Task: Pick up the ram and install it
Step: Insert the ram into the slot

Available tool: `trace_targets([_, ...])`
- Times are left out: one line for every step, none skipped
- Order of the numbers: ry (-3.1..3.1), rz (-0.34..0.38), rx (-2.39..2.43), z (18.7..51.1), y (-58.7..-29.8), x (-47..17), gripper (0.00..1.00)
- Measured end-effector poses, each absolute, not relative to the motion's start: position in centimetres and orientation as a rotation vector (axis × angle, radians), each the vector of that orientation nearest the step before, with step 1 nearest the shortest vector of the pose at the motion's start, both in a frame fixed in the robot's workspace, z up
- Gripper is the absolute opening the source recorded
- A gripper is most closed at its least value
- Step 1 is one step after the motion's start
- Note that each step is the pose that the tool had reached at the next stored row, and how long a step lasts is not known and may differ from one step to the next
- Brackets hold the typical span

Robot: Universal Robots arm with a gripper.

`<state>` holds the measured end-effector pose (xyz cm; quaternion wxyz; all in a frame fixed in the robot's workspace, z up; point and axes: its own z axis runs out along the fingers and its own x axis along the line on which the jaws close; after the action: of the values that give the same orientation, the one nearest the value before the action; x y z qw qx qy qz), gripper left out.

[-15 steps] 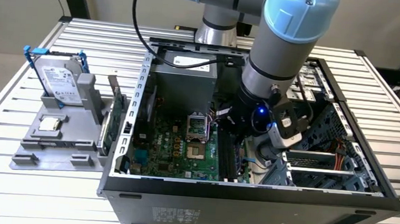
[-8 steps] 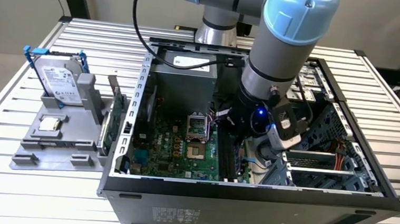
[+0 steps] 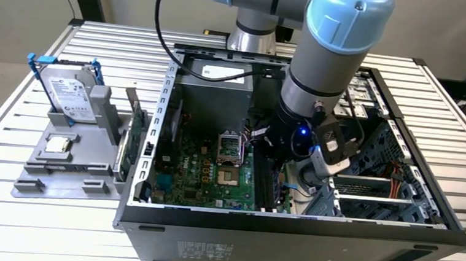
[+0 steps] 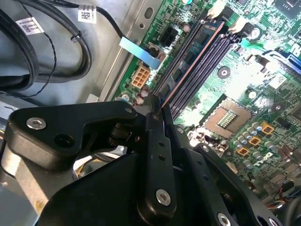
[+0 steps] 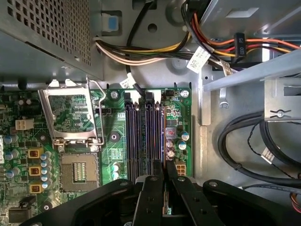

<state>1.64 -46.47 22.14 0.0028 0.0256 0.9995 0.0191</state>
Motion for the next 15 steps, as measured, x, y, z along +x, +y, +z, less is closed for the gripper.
trace_targets([3.134,0.060,0.082,22.08,-46.48,1.64,0.00])
trace_targets([3.134,0.060,0.084,22.03,-46.48,1.64,0.00])
trace_targets([3.134,0.060,0.085,21.99,-46.48,1.64,0.00])
trace_targets([3.134,0.060,0.085,21.91,-46.48,1.64,0.00])
trace_targets([3.134,0.060,0.085,21.86,-46.48,1.64,0.00])
trace_targets([3.134,0.059,0.085,21.85,-46.49,1.64,0.00])
trace_targets([3.134,0.059,0.085,21.85,-46.49,1.64,0.00])
trace_targets([3.134,0.059,0.085,21.85,-46.49,1.64,0.00])
trace_targets([3.134,0.059,0.085,21.85,-46.48,1.64,0.00])
trace_targets([3.135,0.060,0.085,21.85,-46.48,1.64,0.00])
trace_targets([3.135,0.060,0.084,21.87,-46.48,1.64,0.00])
trace_targets([3.135,0.060,0.081,21.87,-46.48,1.63,0.00])
trace_targets([3.135,0.060,0.075,21.87,-46.48,1.63,0.00])
trace_targets([3.136,0.060,0.071,21.88,-46.48,1.64,0.00])
trace_targets([3.136,0.060,0.066,21.89,-46.48,1.63,0.00])
